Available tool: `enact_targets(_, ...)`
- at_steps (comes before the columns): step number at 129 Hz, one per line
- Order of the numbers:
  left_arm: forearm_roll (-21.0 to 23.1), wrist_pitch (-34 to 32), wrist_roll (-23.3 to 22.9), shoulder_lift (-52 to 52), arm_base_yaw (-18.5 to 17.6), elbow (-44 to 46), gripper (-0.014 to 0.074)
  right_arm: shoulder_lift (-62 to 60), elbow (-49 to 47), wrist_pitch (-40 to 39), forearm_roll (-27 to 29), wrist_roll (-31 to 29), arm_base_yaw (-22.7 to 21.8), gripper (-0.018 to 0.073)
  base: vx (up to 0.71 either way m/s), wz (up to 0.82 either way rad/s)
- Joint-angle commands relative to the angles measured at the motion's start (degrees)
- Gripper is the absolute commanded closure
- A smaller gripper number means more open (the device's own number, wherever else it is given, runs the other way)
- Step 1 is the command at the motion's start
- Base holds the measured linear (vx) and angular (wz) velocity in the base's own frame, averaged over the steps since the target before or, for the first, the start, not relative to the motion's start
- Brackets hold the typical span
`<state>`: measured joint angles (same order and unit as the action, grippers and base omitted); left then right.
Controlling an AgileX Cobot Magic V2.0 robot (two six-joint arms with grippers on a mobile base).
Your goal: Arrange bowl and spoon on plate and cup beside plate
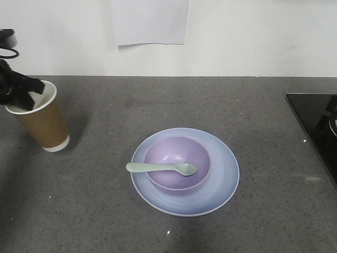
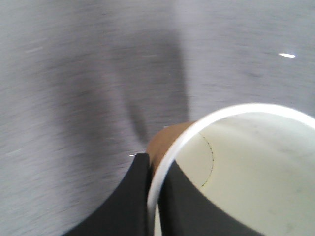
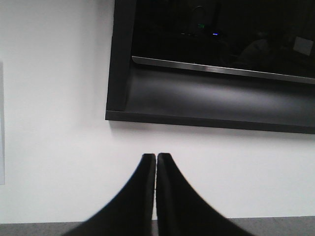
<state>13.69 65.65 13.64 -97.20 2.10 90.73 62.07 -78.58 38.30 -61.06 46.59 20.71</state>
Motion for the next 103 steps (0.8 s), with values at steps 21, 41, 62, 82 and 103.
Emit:
enact_targets(21,1.5,-3.1,0.1,0.9,-9.6,1.9,0.0603,-0.7,-1.5,-2.3,-2.9,0.2,-0.2,0.0564,0.00,0.00)
enact_targets(41,1.5,-4.5,0.1,-0.3,-13.9,1.9,0.0603,-0.7,-1.5,-2.3,-2.9,0.2,-0.2,0.0564,0.00,0.00)
enact_targets(62,1.7,-5.2,0.0,-1.3,-16.5,1.9,0.0603,-0.7,-1.5,-2.3,-2.9,0.2,-0.2,0.0564,0.00,0.00)
enact_targets(82,1.6,-6.3,0.0,-1.4,-18.0,1.9,0.0601,-0.7,-1.5,-2.3,-2.9,0.2,-0.2,0.0564,0.00,0.00)
enact_targets(103,1.6,-6.3,0.0,-2.6,-19.0,1.9,0.0596,-0.7,-1.5,-2.3,-2.9,0.2,-0.2,0.0564,0.00,0.00)
